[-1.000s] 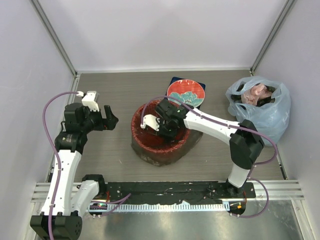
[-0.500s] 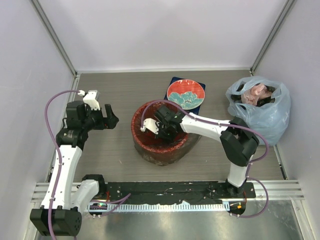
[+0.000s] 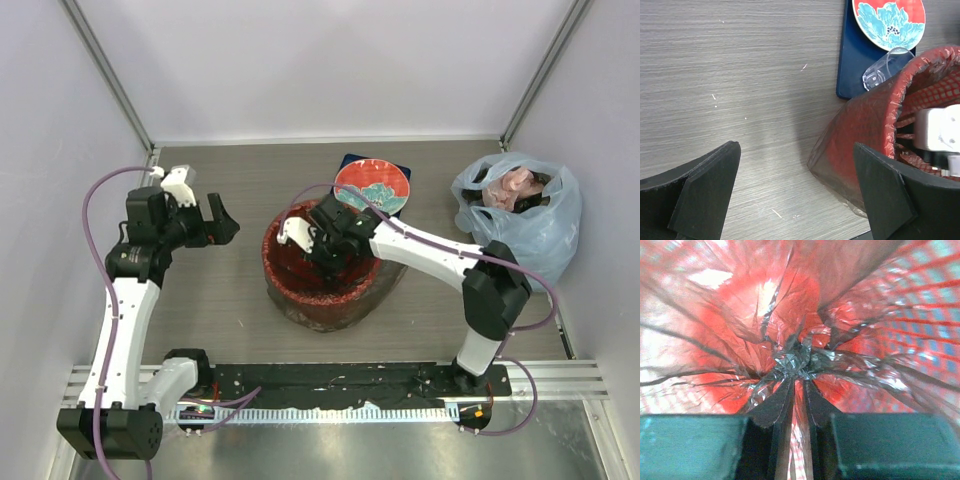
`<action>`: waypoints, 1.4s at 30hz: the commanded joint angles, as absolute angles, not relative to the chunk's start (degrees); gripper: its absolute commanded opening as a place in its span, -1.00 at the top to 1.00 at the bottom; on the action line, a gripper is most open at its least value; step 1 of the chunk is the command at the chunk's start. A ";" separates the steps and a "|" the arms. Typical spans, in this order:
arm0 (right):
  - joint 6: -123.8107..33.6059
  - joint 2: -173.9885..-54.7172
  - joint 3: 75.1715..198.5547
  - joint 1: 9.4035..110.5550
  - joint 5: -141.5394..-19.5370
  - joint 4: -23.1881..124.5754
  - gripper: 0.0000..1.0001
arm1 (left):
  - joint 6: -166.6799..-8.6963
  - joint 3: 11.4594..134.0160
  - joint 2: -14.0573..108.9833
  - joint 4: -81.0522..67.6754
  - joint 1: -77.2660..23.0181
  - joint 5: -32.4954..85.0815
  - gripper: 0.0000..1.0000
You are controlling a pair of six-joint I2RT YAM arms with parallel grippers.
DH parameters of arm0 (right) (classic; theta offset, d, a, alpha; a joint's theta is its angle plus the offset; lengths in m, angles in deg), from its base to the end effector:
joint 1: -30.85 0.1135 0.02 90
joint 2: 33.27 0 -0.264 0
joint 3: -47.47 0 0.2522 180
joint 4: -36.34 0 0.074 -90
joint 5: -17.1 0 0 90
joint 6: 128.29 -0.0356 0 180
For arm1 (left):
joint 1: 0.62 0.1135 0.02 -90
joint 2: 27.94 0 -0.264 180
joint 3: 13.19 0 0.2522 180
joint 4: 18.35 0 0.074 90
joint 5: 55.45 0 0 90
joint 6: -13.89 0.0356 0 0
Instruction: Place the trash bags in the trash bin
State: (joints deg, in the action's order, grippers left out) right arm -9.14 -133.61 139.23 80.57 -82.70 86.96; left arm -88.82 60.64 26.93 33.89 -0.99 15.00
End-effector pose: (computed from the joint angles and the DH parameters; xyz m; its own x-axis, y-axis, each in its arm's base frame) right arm 0.2363 0.2882 0.2419 -0.0914 -0.8502 -0.5184 -0.9763 0.1791 -0.1217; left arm 0.1964 -0.0132 0.3523 -0.5982 -0.2035 -0.7751 0.1581 0.9183 -0.3631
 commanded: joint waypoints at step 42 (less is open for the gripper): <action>-44.26 -111.67 148.15 41.49 -92.49 78.40 0.03 | -51.06 93.38 72.15 69.16 -46.85 30.33 0.60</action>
State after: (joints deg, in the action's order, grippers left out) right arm -43.09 -114.37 147.86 42.32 -90.81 80.73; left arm -52.36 93.60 69.42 69.46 -45.81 26.39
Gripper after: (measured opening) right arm 0.476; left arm 0.209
